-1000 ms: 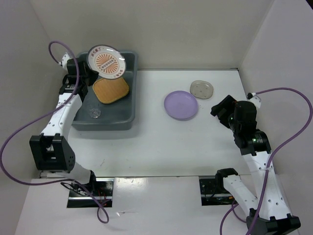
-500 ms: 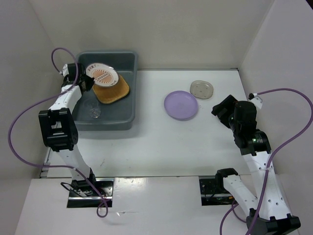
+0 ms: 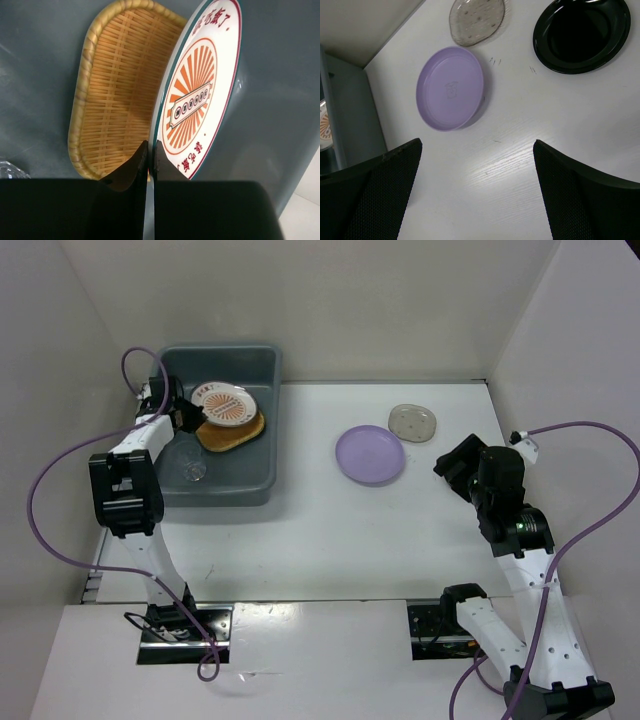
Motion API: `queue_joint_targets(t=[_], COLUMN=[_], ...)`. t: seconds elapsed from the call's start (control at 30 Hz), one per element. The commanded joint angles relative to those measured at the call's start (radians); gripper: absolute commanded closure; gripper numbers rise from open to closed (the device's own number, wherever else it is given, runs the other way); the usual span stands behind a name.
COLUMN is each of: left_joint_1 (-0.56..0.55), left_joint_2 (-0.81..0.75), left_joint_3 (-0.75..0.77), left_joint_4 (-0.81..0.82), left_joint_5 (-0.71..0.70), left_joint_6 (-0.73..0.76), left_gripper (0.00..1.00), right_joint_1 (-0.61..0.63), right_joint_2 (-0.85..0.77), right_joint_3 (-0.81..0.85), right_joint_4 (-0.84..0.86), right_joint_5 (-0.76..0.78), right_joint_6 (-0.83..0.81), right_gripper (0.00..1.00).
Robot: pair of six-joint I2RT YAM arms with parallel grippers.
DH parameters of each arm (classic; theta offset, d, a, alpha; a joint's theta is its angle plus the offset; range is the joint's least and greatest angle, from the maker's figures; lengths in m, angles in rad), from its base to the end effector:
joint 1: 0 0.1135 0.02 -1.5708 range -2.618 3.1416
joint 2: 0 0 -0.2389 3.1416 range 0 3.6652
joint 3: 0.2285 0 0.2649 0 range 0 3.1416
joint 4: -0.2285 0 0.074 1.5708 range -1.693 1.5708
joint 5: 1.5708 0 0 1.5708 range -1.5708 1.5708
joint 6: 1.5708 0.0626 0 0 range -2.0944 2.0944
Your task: Place the mixed dishes into the plastic bin
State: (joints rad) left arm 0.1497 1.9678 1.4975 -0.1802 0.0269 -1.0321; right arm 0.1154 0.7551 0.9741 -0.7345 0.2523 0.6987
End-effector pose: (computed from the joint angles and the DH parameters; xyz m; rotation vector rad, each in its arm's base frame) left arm 0.4732 0.0697 0.1877 -1.2522 1.8937 -0.5081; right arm 0.2024 0.0077 0.3255 0.7422 1.9398 0.2367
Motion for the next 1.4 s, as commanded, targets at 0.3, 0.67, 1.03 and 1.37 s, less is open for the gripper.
queue_joint_targets(t=[0.3, 0.67, 1.03, 1.37], left_joint_1=[0.001, 0.001, 0.001, 0.001], left_joint_2=[0.009, 0.019, 0.083, -0.046], left_joint_3=[0.066, 0.056, 0.079, 0.128], left_joint_4=[-0.018, -0.038, -0.122, -0.067], left_joint_5=[0.03, 0.01, -0.03, -0.007], left_joint_6=[-0.014, 0.004, 0.063, 0.083], left_gripper=[0.77, 0.73, 0.7, 0.39], right_joint_1=[0.009, 0.009, 0.009, 0.009], right_joint_2=[-0.002, -0.02, -0.02, -0.01], right_joint_3=[0.003, 0.003, 0.003, 0.003], right_joint_4=[-0.011, -0.011, -0.011, 0.0], right_joint_5=[0.028, 0.038, 0.028, 0.01], right_joint_6=[0.007, 0.007, 0.007, 0.007], right_gripper=[0.03, 0.03, 0.03, 0.03])
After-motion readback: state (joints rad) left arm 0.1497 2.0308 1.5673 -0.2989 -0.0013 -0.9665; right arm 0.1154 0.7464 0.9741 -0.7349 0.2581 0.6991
